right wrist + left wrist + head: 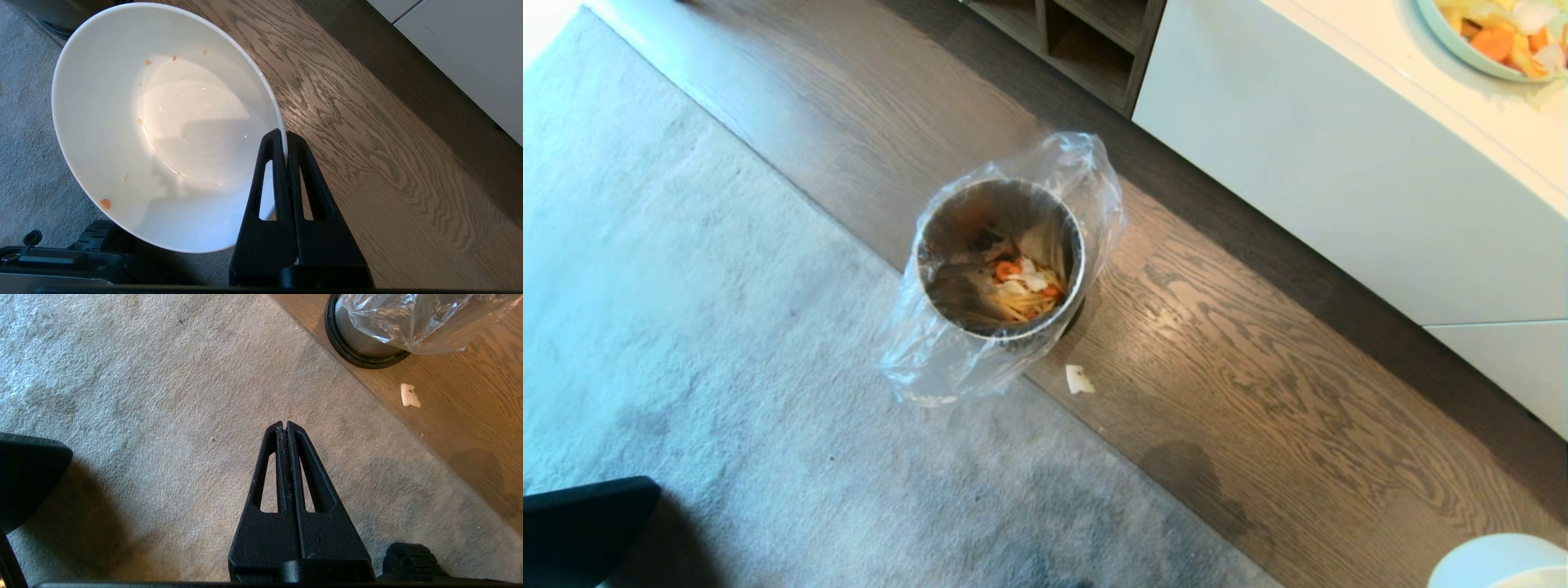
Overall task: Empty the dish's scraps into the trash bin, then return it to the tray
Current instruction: Put the bowl back to the table
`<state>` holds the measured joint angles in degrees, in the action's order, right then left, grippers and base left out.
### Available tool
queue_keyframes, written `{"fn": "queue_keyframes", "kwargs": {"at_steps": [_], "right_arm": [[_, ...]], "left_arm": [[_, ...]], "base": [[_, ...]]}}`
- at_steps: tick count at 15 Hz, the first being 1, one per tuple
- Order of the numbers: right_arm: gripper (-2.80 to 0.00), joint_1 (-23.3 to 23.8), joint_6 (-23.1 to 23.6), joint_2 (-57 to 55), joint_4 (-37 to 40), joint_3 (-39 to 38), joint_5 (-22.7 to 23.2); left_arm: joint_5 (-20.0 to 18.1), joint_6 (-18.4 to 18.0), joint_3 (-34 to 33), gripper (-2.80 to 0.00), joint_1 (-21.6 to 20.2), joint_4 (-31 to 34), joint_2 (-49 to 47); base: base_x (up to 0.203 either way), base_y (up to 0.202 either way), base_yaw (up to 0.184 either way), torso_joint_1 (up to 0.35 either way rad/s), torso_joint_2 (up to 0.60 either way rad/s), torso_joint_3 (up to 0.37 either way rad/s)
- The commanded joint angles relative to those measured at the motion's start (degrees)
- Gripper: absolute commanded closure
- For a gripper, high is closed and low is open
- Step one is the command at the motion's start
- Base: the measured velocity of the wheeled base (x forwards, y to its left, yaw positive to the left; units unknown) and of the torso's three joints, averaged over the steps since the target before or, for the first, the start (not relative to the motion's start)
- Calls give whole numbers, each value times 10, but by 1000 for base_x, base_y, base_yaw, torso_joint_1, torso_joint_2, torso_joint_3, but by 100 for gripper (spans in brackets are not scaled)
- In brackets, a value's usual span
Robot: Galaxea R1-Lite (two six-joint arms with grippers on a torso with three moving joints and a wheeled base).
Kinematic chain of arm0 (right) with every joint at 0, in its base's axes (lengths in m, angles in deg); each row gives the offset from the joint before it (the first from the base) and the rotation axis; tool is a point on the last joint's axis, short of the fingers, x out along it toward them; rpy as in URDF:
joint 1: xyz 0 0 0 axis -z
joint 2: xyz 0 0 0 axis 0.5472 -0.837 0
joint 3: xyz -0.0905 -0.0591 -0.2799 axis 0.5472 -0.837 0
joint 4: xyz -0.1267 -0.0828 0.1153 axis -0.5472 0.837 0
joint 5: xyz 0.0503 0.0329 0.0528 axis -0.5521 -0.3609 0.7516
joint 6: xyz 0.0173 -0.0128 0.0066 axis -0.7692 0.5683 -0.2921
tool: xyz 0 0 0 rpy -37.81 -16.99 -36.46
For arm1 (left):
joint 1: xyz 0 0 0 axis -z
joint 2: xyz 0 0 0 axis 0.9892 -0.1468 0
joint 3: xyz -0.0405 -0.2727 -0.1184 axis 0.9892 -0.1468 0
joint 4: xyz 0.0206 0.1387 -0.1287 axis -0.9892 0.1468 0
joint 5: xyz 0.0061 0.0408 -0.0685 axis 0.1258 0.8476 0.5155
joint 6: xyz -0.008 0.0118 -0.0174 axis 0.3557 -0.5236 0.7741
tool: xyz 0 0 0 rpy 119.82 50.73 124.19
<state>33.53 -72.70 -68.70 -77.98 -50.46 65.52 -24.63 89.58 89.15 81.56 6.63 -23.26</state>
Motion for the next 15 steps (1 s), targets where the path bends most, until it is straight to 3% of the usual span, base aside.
{"fn": "queue_keyframes", "kwargs": {"at_steps": [1,15], "right_arm": [[0,0,0,-2,0,0,0],[0,0,1,-2,0,0,0]], "left_arm": [[0,0,0,0,0,0,0],[0,0,0,0,0,0,0]], "base": [[0,0,0,0,0,0],[0,0,0,0,0,0]]}}
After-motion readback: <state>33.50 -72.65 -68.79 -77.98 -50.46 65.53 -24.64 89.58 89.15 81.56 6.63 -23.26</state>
